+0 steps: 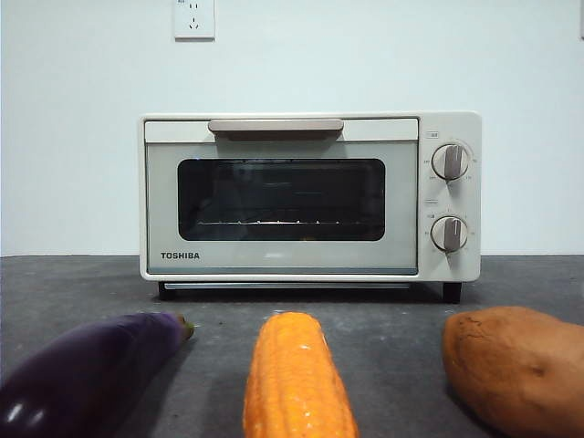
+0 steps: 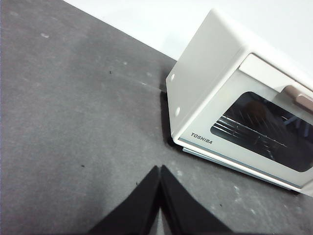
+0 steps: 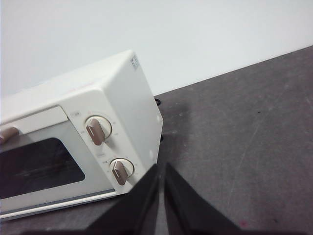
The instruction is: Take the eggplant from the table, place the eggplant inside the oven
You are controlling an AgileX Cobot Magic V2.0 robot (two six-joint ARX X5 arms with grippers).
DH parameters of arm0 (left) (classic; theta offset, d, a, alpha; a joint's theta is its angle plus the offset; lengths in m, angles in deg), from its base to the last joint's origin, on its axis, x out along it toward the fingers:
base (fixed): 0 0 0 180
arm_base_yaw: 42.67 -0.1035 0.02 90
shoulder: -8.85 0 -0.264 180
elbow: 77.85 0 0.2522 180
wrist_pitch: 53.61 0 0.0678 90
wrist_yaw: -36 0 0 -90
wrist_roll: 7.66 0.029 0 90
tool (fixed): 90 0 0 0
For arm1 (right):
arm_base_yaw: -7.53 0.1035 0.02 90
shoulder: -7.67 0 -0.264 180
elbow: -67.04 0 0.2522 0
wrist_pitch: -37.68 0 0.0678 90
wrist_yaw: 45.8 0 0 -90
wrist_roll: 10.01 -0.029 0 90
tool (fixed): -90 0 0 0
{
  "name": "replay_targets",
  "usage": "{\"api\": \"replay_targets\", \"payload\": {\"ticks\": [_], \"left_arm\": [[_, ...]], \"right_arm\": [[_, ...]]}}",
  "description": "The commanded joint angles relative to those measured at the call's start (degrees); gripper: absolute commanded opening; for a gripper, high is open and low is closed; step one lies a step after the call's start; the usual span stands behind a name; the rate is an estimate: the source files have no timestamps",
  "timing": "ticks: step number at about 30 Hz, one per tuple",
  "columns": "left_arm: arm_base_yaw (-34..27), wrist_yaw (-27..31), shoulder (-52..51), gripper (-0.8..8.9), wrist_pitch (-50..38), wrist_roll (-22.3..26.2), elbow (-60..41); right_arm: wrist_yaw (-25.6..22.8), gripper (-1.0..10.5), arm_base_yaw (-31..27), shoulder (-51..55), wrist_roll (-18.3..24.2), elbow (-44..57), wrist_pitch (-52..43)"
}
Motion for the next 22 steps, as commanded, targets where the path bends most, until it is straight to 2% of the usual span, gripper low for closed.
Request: {"api": "replay_targets", "payload": {"ticks": [1,10,17,22], "left_arm": [[-0.07,-0.37,3.04,0.06,2.54,-0.24,4.0],[-0.07,-4.31,16.22,0.06,4.87,3.69,15.74],[-0.02,-10.45,26.71,0.06,9.05,7.98,25.38],[0.0,-13.84,33.09,0.06,13.27,11.17,30.75]], "right_arm": [[-0.22,0.0,0.04,-2.19,-1.07,-4.79,3.17],[1.66,0.0,0.04,-13.0,1.6,-18.38,12.83],[9.01,0.0,0.04,-21.29,4.83,-26.82,17.9],[16.65,0.0,0.07,-27.17,8.22,-32.68,24.5]]}}
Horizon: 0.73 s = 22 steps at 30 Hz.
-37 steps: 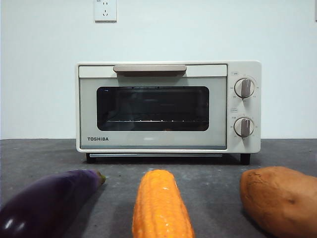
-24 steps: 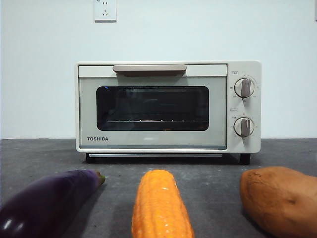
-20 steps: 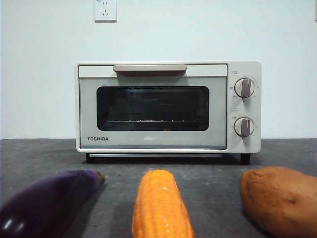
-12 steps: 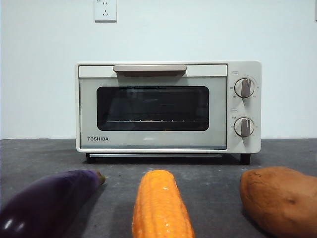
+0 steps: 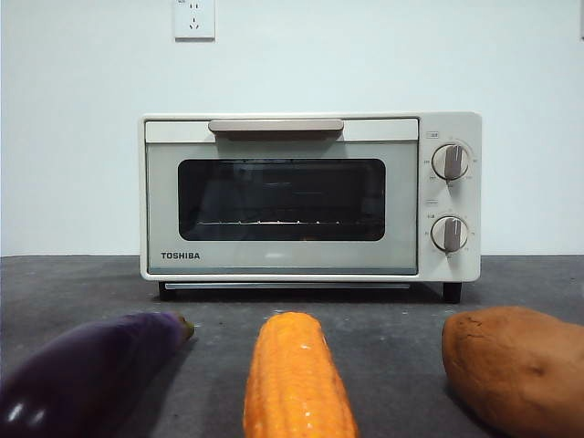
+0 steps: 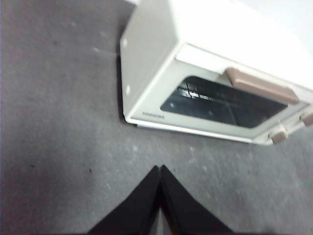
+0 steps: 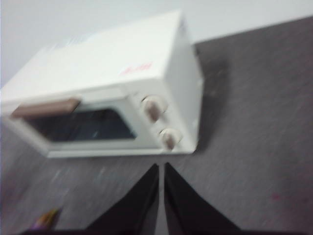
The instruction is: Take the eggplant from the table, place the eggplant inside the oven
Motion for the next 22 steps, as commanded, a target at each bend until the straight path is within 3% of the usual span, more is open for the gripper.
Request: {"api": "replay_targets", "payload": {"ticks": [1,10,13,17,22], "left_arm": [[0.0,-1.6,3.28,0.06,1.27,3.69,3.13],[0.07,-4.92,8.59,0.06,0.37,4.31,5.22],[0.07,-5.11,8.85,0.06,0.52,4.33,5.22],[0.07,-5.09,8.85,0.06,0.57,4.46,5.22],[0.07,-5.11,8.85,0.06,0.5,4.46,5.22]], "right_arm": [[5.01,0.1,0.07,-3.28,3.17,-3.67,3.15],[14.12,3.9,1.86,-12.57,2.67,-9.11,10.69],[15.78,3.9,2.4,-14.29,1.92,-9.11,7.56],[16.52,3.9,2.54,-15.98,-2.89,-9.11,3.56],[21.33,3.9,5.42,-19.98,-7.54,-9.11,0.44]]}}
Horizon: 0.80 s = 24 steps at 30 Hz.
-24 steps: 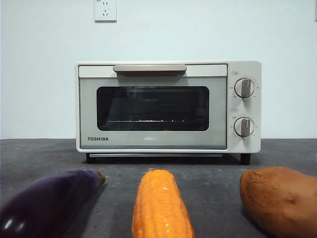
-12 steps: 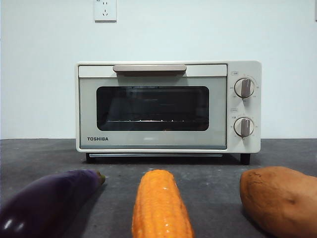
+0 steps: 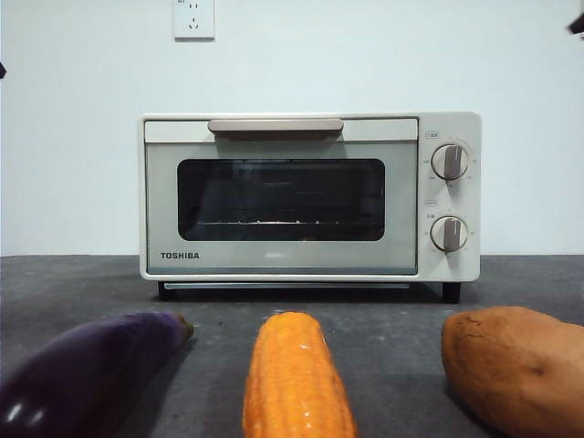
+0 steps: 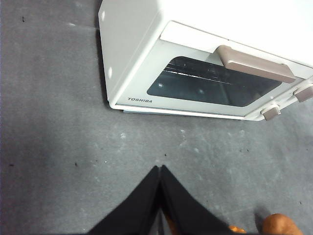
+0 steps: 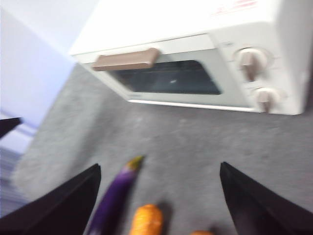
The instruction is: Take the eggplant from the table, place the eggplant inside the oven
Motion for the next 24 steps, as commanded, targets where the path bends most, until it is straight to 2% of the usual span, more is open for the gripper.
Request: {"api": "replay_targets", "payload": {"ticks": [1,4,10,15,24], "left_arm": [[0.07,-0.26,0.35,0.06,-0.39,0.55,1.2],[0.07,-0.26,0.35,0.06,-0.39,0.55,1.2],[0.07,-0.24,0.35,0.06,-0.39,0.55,1.2],[0.07,-0.24,0.35,0.06,-0.35,0.55,1.2],[0.07,-0.24,0.35,0.06,-0.22,0.55,1.2]], "right_arm": [[1.42,3.9,3.19,-2.95,-4.44,-0.92,-1.22],[-0.2,3.9,8.83,-6.03,-5.68,-0.92,-1.7],[-12.17,3.9,22.43,-12.52,-10.32,-0.98,-2.97],[-16.46,3.9,32.74,-19.45,-14.34,-2.1,-5.03],[-22.75,3.9,45.59,-34.93,-14.08,-13.14,-1.66]]}}
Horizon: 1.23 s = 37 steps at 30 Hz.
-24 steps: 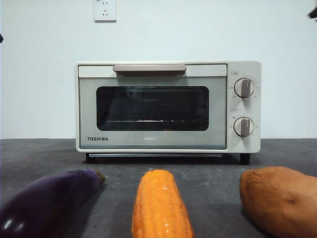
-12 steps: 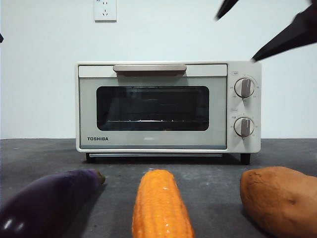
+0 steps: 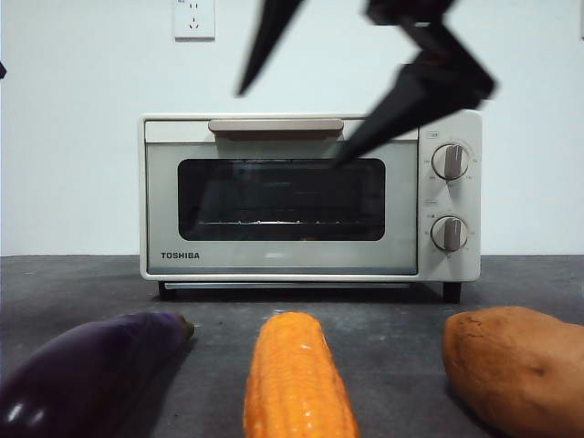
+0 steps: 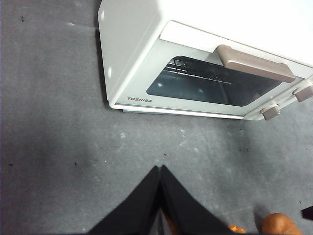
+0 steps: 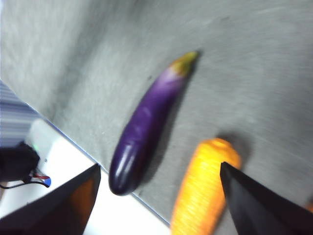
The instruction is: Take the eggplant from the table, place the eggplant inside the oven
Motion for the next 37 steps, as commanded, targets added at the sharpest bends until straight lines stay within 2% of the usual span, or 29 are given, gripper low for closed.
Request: {"api": "replay_targets", "payload": {"ticks": [1,7,16,19,23,25,28,32,35,37], "left_arm": [[0.07,-0.11,0.35,0.06,-0.31,0.52,1.2],[0.07,-0.11,0.35,0.06,-0.26,0.57,1.2],[0.07,-0.13,0.35,0.06,0.33,1.6,1.2],[0.07,-0.13,0.35,0.06,1.57,1.97,1.2],[0.07,-0.11,0.33,0.06,3.19,3.32,1.2],[0.04,-0.11,0.33,0.06,3.1,3.34,1.2],[0.02,-0.04,0.33,0.06,3.02,5.01,1.29],[-0.13,0.7,0.35,0.06,1.33,4.98,2.14],[-0.11,0.68,0.94,0.06,-0.52,4.31,3.45],[0.17,0.61,3.04,0.06,-0.26,4.35,5.6]], "right_arm": [[-1.86,3.9,3.58,-5.55,-0.44,-4.94,0.9],[-3.02,3.9,7.39,-16.55,-0.26,-12.96,2.8],[-4.17,3.9,9.7,-35.04,0.57,-21.64,2.89],[-4.15,3.5,9.7,-39.76,0.57,-23.21,2.86],[-4.52,1.7,10.01,-41.03,0.52,-23.52,2.49],[-4.55,1.4,10.25,-40.81,0.61,-24.94,3.8],[-4.55,1.4,10.36,-40.19,4.83,-31.17,12.85],[-4.94,1.4,11.17,-38.1,16.35,-41.09,29.88],[-11.26,1.4,12.61,-33.29,22.8,-42.99,38.42],[-16.81,1.4,13.53,-29.48,24.72,-42.99,42.66]]}}
